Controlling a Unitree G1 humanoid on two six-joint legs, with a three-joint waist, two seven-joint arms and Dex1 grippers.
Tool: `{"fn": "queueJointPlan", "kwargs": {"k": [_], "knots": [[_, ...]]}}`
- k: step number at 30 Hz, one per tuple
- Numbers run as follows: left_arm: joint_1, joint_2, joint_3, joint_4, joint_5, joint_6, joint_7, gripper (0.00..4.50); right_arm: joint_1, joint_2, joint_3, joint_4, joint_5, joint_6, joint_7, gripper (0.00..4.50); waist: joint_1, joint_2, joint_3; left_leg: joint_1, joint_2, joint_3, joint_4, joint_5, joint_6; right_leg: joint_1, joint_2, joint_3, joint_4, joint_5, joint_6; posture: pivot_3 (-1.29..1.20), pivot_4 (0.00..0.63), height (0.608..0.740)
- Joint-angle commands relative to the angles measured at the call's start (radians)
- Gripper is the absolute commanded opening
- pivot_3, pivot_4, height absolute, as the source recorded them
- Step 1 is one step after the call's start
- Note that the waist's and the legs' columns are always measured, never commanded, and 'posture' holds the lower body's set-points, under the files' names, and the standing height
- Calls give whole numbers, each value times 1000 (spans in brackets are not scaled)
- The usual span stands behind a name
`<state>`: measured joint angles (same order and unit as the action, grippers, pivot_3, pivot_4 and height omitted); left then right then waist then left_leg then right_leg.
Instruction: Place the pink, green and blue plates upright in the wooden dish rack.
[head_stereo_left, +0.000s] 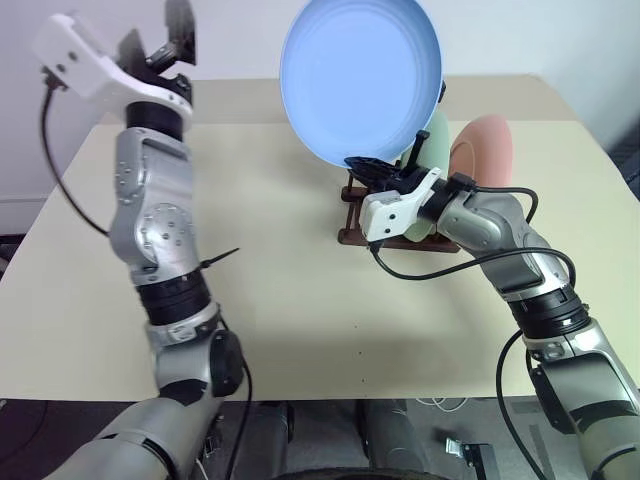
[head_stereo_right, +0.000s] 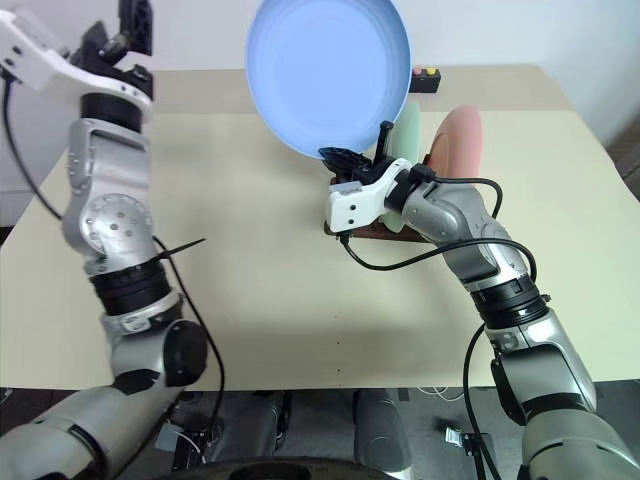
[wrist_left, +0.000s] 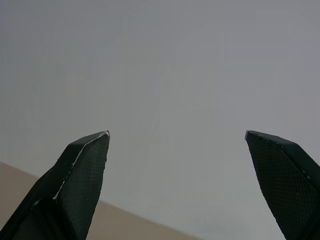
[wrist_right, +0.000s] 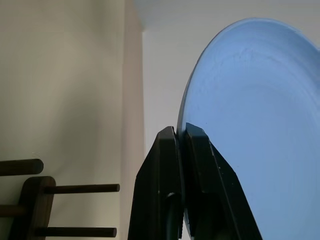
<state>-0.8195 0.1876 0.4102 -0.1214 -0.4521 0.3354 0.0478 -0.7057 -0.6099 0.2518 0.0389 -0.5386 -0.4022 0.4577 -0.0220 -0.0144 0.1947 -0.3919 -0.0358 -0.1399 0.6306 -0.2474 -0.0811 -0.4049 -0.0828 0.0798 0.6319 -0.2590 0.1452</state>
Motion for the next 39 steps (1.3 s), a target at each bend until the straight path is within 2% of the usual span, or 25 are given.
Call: {"fn": "queueJointPlan", "kwargs": {"k": [1, 6, 10, 18, 26, 39], "knots": [[63, 60, -16, 38, 57, -45, -47, 4454, -41, 21, -49, -39, 92, -22, -12, 0, 1, 0, 0, 0, 0, 0, 0, 0, 0, 0, 0, 0, 0, 0, 0, 0, 150, 740], [221, 131, -153, 57, 140, -78, -203, 4454, -55, 147, -107, -146, 425, 126, 68, 0, 2, 0, 0, 0, 0, -1, 0, 0, 1, 0, 0, 0, 0, 0, 0, 0, 150, 740], [334, 152, -276, 20, 161, -109, -353, 4454, -33, 222, -139, -270, 680, 350, 132, 0, 4, 0, 0, 0, 0, -1, 0, -1, 1, 1, 0, 0, 0, 0, 0, 0, 150, 740], [498, 207, -400, 0, 142, -107, -597, 4454, 55, 307, -215, -437, 1062, 744, 101, 0, 0, 1, 0, 1, 1, -1, -1, -1, 1, 0, 0, 0, 1, 0, -1, 0, 150, 740], [552, 235, -447, -22, 155, -82, -694, 4454, 107, 376, -290, -502, 1316, 942, 2, 0, 2, 1, 0, 0, 1, -1, -1, -1, 1, 0, 0, 0, 1, 0, -1, 0, 150, 740], [567, 225, -468, -65, 148, -60, -712, 4454, 131, 445, -383, -464, 1405, 980, -171, 0, 1, 1, 0, 0, 1, -1, -1, -1, 1, -1, 0, 0, 2, 0, -1, 0, 150, 740]]}}
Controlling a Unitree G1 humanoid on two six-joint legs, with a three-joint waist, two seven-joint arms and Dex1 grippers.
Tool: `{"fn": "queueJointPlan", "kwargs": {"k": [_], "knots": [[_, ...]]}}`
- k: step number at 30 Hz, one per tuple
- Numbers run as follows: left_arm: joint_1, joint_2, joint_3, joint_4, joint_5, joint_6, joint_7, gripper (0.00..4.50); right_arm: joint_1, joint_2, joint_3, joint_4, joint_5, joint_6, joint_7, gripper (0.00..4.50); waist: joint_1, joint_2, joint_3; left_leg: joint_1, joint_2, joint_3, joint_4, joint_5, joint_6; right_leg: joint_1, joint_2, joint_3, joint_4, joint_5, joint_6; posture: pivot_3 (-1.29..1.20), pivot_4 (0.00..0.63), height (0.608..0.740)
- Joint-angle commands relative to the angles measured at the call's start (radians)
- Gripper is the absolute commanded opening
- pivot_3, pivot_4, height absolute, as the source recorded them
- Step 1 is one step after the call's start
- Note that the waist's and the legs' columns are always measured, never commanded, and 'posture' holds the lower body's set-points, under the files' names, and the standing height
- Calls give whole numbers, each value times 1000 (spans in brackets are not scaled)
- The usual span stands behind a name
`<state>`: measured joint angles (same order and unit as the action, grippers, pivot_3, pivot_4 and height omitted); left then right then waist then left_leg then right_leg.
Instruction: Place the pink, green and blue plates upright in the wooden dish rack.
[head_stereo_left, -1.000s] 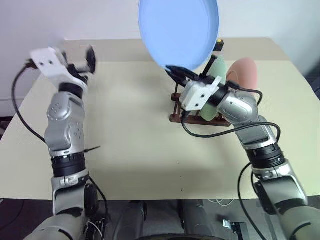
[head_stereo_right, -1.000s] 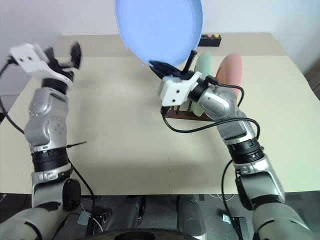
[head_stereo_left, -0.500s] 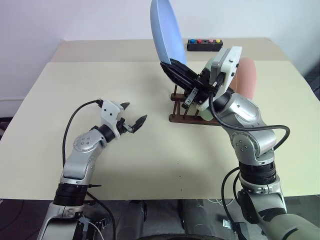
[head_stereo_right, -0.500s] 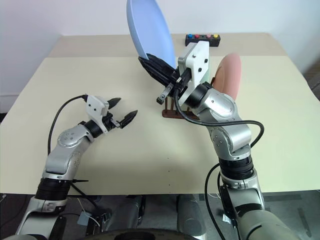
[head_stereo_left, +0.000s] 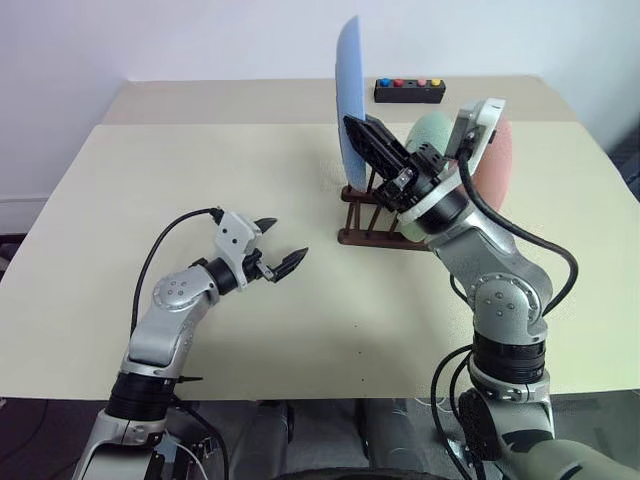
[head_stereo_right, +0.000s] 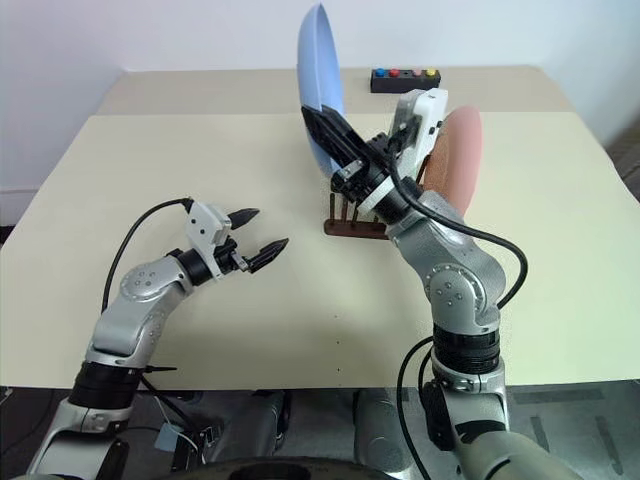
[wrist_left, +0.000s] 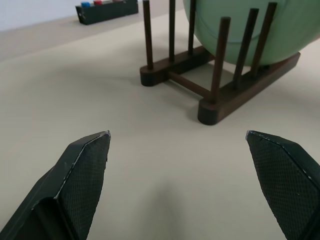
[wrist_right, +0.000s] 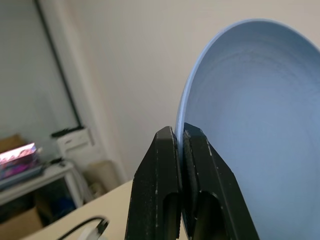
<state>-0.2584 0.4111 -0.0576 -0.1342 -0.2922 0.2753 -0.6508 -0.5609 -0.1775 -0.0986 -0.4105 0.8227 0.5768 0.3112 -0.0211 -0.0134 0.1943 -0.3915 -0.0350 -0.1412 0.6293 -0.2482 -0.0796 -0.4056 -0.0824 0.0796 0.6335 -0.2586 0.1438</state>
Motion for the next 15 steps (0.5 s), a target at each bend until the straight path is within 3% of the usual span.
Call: {"fn": "queueJointPlan", "kwargs": {"k": [1, 15], "knots": [[8, 1, -2, -57, -13, 1, -17, 4454, -14, 13, -38, -12, 51, 4, -31, 0, 0, 0, 0, 0, 0, 0, 0, 0, 0, 0, 0, 0, 0, 0, 0, 0, 150, 740], [17, 1, -19, -87, -16, 20, -60, 4454, -2, 12, -52, 21, 108, 53, -65, 0, 0, 0, 0, 0, 0, 0, 0, 0, 0, 0, 0, 0, 0, 0, 0, 0, 150, 740]]}}
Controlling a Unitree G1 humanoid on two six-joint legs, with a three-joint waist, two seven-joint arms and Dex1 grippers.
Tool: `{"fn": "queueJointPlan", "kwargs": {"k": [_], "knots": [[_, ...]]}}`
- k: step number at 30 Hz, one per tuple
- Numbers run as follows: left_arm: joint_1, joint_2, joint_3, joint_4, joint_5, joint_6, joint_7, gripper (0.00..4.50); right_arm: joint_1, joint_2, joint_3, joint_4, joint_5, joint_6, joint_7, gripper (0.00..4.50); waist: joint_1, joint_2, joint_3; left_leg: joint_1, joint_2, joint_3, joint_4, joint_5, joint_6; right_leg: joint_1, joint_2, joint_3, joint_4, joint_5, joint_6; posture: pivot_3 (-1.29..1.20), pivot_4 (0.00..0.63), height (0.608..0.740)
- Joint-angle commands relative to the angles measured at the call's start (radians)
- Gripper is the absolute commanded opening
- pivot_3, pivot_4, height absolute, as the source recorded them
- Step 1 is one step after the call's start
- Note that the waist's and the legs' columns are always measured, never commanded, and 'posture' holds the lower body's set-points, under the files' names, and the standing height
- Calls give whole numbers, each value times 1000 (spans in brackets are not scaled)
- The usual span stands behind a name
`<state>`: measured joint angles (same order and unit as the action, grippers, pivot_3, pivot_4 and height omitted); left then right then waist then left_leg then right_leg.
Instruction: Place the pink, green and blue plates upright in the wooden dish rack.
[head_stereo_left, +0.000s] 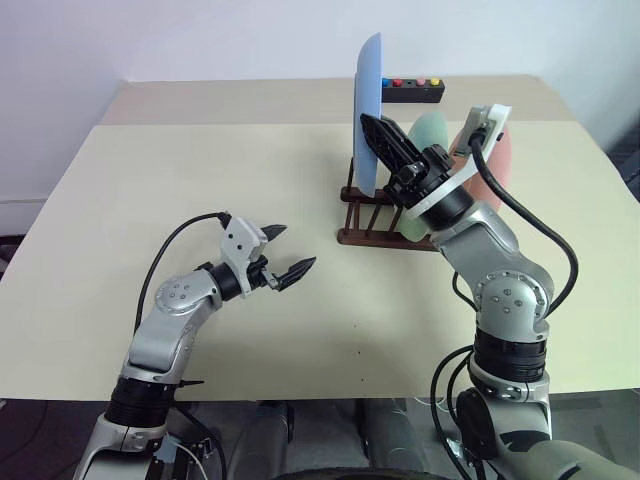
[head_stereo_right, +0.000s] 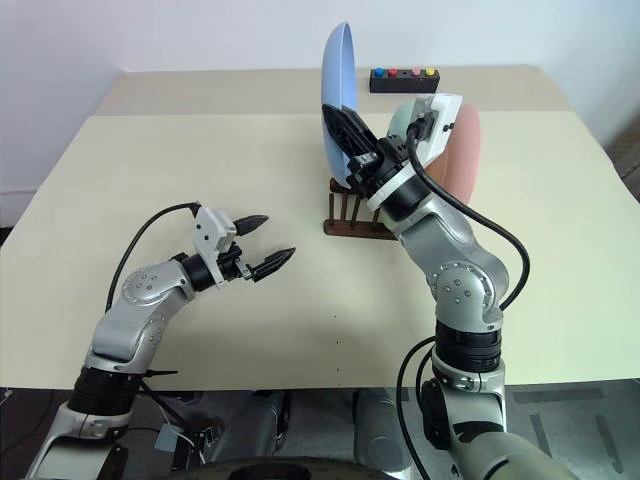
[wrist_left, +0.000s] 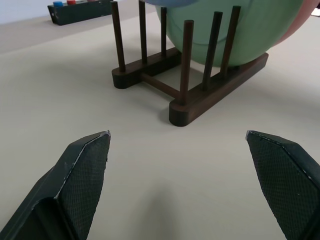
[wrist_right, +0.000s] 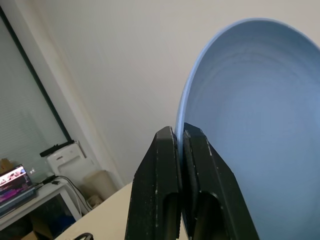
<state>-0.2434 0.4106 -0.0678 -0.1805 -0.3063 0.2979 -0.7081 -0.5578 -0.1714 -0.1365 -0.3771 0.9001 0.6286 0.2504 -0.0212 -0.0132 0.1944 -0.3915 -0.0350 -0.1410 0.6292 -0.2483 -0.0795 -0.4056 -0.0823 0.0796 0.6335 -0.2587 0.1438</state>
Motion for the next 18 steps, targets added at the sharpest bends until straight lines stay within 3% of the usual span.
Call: {"fn": "queueJointPlan", "kwargs": {"k": [1, 18], "knots": [[2, 1, -9, -40, 0, -3, -3, 4454, -5, 5, -16, -10, 36, 4, -7, 0, 0, 0, 0, 0, 0, 0, 0, 0, 0, 0, 0, 0, 0, 0, 0, 0, 150, 740], [2, 4, -13, -42, 9, -9, -2, 4454, 7, 10, -41, 37, 84, 36, -63, 0, 0, 0, 0, 0, 0, 0, 0, 0, 0, 0, 0, 0, 0, 0, 0, 0, 150, 740]]}}
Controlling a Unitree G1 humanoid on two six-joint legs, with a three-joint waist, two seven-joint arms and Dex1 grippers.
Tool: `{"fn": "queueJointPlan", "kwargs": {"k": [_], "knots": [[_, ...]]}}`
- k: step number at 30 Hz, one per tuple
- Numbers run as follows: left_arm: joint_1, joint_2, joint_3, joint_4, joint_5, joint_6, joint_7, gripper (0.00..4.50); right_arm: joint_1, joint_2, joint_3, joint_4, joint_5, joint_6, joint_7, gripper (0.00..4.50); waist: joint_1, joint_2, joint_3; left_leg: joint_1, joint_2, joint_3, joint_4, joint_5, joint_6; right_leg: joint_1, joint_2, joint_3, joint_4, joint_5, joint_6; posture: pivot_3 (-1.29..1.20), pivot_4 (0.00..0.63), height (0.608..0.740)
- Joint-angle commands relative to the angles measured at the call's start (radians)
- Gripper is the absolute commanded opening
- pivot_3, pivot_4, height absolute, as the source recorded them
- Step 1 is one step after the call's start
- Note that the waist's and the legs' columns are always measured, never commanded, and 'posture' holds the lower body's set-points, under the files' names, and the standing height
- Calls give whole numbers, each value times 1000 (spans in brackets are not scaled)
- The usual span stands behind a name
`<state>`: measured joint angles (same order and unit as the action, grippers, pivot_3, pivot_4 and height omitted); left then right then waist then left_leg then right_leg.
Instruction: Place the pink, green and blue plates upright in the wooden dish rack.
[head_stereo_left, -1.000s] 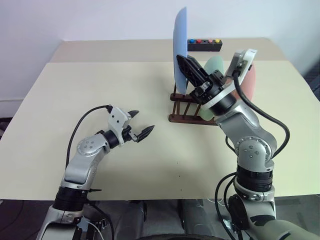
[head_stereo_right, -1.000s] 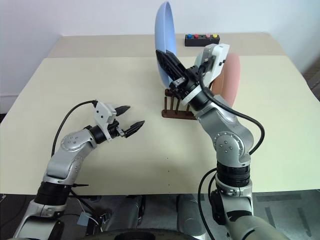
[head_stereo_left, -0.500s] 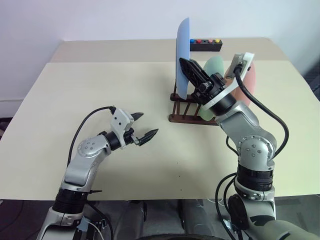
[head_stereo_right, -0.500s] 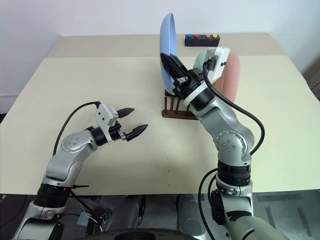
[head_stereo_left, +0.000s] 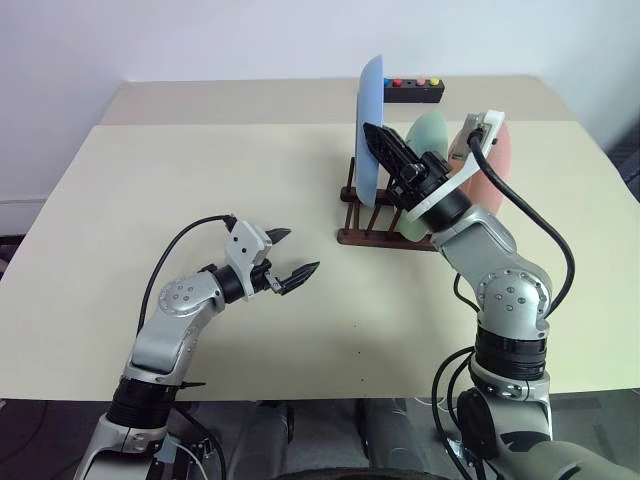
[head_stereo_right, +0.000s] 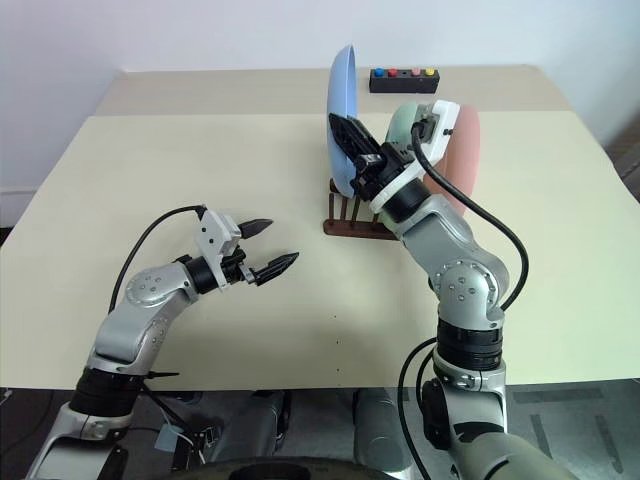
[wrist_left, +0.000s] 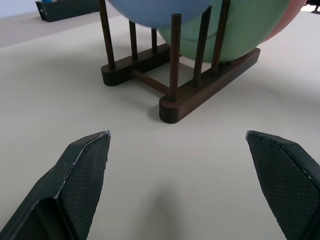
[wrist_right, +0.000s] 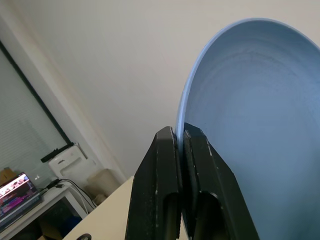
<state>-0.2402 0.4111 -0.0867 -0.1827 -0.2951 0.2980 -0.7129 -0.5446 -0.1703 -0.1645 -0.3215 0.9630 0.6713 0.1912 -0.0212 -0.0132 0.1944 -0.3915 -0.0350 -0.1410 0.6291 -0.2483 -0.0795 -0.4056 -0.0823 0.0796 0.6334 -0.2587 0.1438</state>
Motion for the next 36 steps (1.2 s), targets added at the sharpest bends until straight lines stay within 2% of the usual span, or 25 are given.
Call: {"fn": "queueJointPlan", "kwargs": {"k": [1, 6, 9, 16, 34, 36], "knots": [[-1, 3, 6, -40, -1, -10, 3, 4454, -6, 11, -14, -17, 24, -6, -7, 0, 0, 0, 0, 0, 0, 0, 0, 0, 0, 0, 0, 0, 0, 0, 0, 0, 150, 740], [0, 3, 6, -40, 4, -13, 5, 4454, -2, 13, -15, -12, 30, -3, -13, 0, 0, 0, 0, 0, 0, 0, 0, 0, 0, 0, 0, 0, 0, 0, 0, 0, 150, 740], [0, 3, 6, -40, 6, -17, 5, 4500, 2, 12, -11, -16, 34, 2, -10, 910, 0, 0, 0, 0, 0, 0, 0, 0, 0, 0, 0, 0, 0, 0, 0, 0, 150, 740], [0, 2, 4, -37, 8, -19, 3, 4500, 5, 3, 3, -32, 7, -7, -2, 4476, 0, 0, 0, 0, 0, 0, 0, 0, 0, 0, 0, 0, 0, 0, 0, 0, 150, 740], [4, -1, 5, -50, 4, -12, 5, 4500, -91, -151, 66, -94, -242, -107, 112, 4476, 0, 0, 0, 0, 0, 0, 0, 0, 0, 0, 0, 0, -1, 0, 0, 0, 150, 740], [8, 1, 7, -57, 2, -8, 6, 4500, -102, -163, 55, -100, -232, -95, 119, 4476, 0, 0, 0, 0, 0, 0, 0, 0, 0, 0, 0, 0, -1, 0, 0, 0, 150, 740]]}}
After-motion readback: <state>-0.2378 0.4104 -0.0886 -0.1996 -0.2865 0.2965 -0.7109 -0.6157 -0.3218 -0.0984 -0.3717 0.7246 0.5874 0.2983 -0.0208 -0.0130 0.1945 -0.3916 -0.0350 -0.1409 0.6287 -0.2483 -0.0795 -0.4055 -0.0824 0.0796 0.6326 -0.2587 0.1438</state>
